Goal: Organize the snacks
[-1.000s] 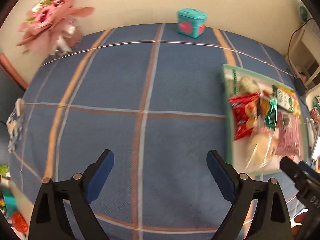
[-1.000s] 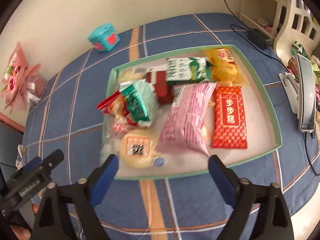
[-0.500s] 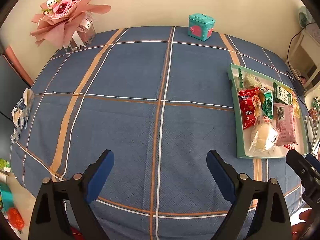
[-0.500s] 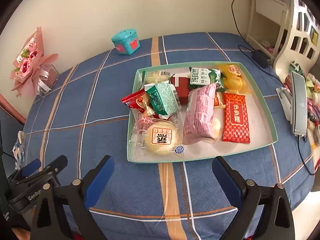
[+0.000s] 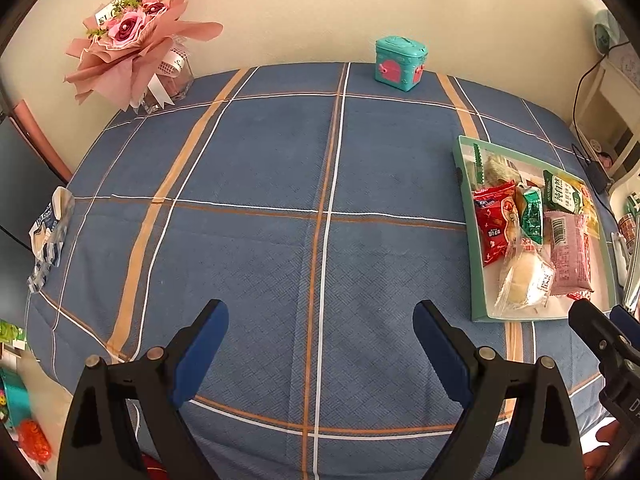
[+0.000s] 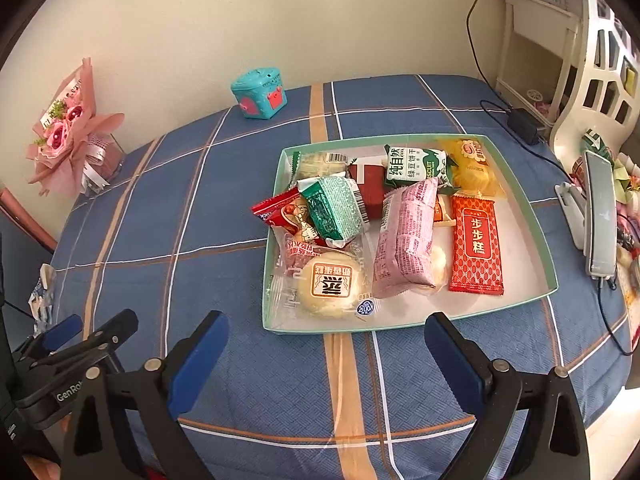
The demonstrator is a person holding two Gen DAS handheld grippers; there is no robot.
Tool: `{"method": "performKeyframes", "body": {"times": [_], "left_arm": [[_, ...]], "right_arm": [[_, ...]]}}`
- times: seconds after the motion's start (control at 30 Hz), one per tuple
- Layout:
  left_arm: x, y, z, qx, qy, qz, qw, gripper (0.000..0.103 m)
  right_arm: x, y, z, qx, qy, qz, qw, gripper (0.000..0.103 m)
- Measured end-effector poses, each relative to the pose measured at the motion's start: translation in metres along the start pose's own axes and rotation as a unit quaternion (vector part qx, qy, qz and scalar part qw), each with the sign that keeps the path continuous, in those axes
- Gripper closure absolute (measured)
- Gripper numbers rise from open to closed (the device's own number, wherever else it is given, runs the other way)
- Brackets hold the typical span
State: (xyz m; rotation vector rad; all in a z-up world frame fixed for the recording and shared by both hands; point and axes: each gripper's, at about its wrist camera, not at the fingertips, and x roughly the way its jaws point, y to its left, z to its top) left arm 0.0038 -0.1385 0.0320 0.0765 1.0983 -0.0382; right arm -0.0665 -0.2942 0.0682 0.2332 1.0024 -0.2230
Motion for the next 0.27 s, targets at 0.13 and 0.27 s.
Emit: {"method": "performKeyframes", "body": {"times": [0.13, 0.27], "left_arm": [[-0.0032, -0.0005, -0.0004, 0.004, -0.010, 0.008, 0.9999, 0.009], [-0.0053, -0.0025, -0.0001, 0.010, -0.017, 0.008, 0.9998, 0.009]], "right_arm": [[0.0001, 0.0008, 0.0000, -0.002, 0.000, 0.002, 1.000, 0.003], [-0.0002, 0.0002, 0.0000, -0.001, -0.001, 0.003, 1.000, 0.003]]}}
